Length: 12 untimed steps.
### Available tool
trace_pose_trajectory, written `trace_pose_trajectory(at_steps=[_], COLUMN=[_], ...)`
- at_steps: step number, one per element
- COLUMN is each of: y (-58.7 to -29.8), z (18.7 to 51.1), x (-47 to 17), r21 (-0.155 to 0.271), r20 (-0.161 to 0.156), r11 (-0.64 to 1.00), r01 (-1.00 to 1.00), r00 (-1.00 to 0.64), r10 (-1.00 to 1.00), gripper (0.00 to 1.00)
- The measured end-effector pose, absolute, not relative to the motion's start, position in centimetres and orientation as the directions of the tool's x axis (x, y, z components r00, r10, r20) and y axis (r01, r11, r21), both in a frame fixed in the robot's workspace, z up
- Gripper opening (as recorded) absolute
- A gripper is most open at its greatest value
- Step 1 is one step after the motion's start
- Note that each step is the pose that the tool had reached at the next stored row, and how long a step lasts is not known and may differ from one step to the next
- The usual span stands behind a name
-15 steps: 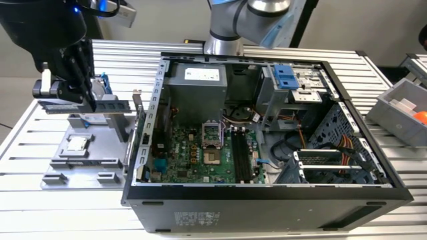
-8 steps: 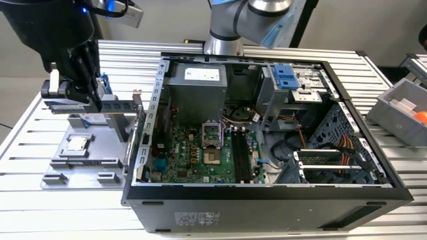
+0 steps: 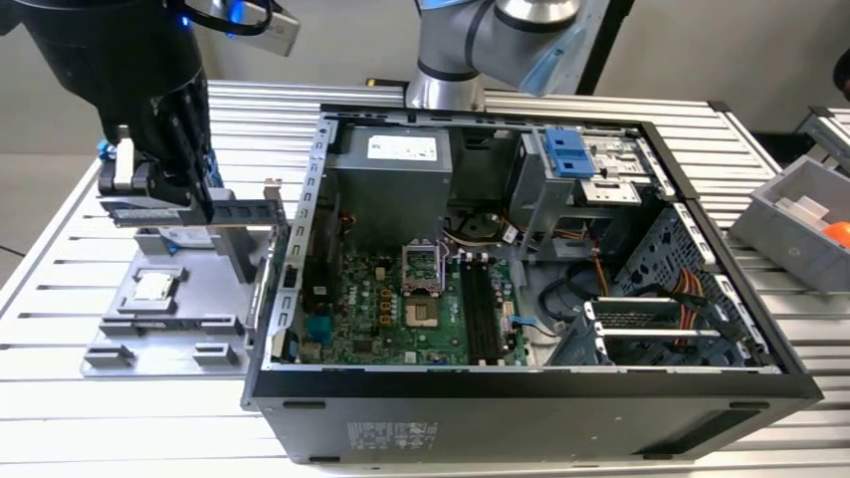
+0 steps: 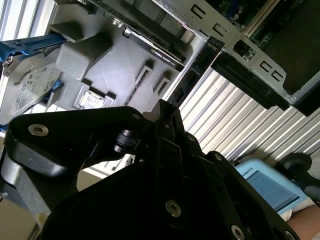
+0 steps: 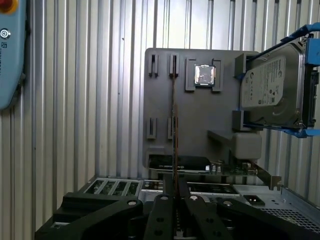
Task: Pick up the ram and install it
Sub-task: 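Pick up the ram and move it above insertion slot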
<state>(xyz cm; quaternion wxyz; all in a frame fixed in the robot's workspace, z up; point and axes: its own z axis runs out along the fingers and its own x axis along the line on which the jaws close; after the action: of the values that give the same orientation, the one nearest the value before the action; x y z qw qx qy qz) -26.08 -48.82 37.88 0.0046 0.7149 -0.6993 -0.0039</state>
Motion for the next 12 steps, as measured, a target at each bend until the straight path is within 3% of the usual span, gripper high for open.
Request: trace_pose_trajectory(at_steps=[12], y=[-48.8], z=[37.9], x=[-24.6], r21=[0.012], r20=[0.001], r11=[-0.022], r01=[-1.000], r00=[0.022], r10=[-1.000], gripper=[0.00])
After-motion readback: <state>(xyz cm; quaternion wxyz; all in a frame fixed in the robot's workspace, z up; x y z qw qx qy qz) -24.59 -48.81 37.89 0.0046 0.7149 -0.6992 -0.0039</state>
